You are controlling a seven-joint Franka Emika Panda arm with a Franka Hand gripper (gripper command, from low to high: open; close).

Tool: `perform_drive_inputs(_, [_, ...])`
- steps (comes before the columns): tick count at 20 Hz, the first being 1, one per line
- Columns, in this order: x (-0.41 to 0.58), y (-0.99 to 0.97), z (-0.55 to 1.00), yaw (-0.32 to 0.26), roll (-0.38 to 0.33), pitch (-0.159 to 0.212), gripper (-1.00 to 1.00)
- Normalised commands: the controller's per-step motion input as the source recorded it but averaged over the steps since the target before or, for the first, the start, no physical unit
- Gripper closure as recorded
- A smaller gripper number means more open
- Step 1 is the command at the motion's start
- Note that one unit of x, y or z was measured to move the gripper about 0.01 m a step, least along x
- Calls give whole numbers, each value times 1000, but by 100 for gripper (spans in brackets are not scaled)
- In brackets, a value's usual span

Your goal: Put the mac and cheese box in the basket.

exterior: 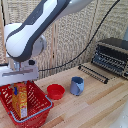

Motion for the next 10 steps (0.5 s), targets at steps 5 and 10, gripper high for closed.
perform_drive_inputs(5, [71,-147,515,18,-8,16,-100])
perform_drive_inputs(10, [39,-154,730,0,32,-16,-100])
